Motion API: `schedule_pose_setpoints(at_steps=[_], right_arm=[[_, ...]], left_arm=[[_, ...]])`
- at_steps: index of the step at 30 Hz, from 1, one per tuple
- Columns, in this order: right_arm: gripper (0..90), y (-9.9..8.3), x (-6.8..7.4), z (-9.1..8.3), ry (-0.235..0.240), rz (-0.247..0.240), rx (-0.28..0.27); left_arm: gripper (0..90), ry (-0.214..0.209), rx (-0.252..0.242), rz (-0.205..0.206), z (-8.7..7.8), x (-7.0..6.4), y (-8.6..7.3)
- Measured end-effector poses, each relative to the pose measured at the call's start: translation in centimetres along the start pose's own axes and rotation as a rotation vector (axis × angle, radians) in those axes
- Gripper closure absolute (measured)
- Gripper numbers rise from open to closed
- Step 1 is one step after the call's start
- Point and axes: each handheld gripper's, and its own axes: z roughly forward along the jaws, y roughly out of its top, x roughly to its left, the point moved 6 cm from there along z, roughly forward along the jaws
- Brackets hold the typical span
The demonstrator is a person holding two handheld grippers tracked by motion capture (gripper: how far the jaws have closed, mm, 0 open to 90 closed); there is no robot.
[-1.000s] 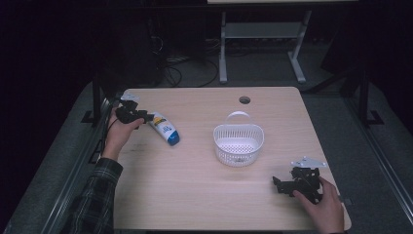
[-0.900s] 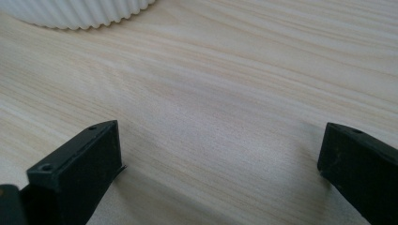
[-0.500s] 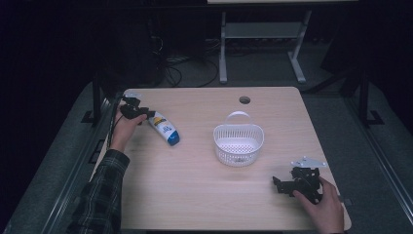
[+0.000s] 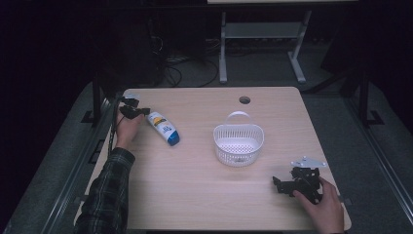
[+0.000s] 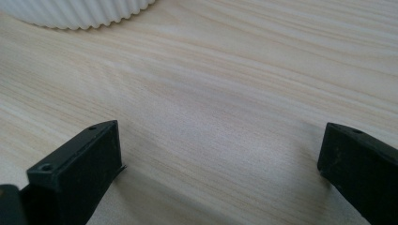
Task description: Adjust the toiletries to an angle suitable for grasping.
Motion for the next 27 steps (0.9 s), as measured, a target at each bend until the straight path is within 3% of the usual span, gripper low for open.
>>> schedule_pose_setpoints(at_steps=[4,13,21,27], right_arm=[[0.0,0.0,0.0,0.0,0.0,0.0,0.0],[0.0,0.0,0.0,0.0,-0.001,-0.003,0.001],[0.0,0.0,0.0,0.0,0.0,-0.002,0.0],[0.0,0.0,0.0,0.0,0.0,-0.001,0.0]], left_arm=[[88.8,-0.024,0.037,0.002,0.1,-0.1,-0.6],[89.7,-0.081,0.08,0.047,-0.3,-1.3,-0.8],[90.0,-0.151,0.072,0.068,-0.9,-3.2,-1.5],[90.0,-0.175,0.075,0.083,-1.5,-4.4,-2.1]])
